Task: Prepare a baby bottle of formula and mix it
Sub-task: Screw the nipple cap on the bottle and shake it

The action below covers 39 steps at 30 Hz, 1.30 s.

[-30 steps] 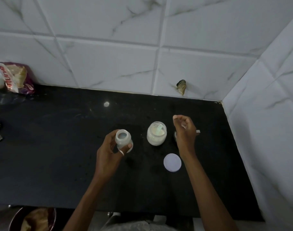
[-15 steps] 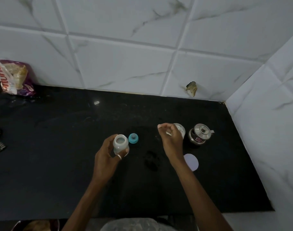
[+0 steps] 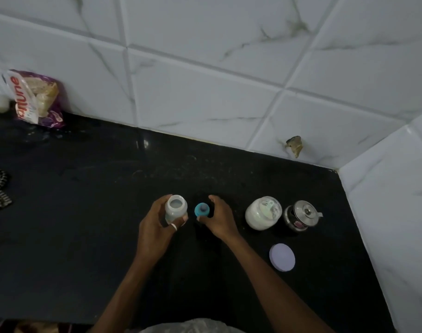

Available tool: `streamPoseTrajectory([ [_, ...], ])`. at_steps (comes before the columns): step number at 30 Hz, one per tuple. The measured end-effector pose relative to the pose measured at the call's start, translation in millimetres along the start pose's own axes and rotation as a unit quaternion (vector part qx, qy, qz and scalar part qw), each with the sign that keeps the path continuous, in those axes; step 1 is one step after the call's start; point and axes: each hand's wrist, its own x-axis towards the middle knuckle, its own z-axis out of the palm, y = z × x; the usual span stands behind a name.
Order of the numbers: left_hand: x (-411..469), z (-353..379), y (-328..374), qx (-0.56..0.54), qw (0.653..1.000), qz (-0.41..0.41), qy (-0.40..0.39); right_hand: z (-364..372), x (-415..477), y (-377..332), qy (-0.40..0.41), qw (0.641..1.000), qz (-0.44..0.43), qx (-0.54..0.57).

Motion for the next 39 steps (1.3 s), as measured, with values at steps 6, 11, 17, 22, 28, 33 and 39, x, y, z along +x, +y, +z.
streamPoseTrajectory([
  [6,5.3,-3.8,-5.8,-0.004,1.000,-0.003,0.024,10.1,11.7,-0.8,-0.022,0.998,-0.024,-0.061],
  [11,10.6,-6.1,-8.0,-0.001,1.000,-0.015,0.022,12.6,17.3,-1.8,-0.011,0.996,-0.038,-0.075],
  [17,15.3,-7.9,-7.0,0.004,1.000,-0.018,0.022,12.5,17.1,-3.9,0.000,0.996,-0.054,-0.073],
  [22,14.6,-5.9,-7.8,0.013,1.000,-0.015,0.017,2.5,14.1,-10.2,0.019,0.997,-0.063,-0.042],
  [28,15.1,-0.1,-3.7,0.020,1.000,-0.008,0.006,-26.1,7.0,-11.6,0.034,0.996,-0.072,0.026],
  [33,23.1,-0.5,4.6,0.039,0.999,-0.006,-0.007,-57.7,-0.4,-28.4,0.013,0.997,-0.076,0.031],
  [39,32.5,30.5,77.8,0.019,0.995,0.094,-0.020,-158.1,-28.8,-62.2,0.035,0.988,-0.131,0.071],
])
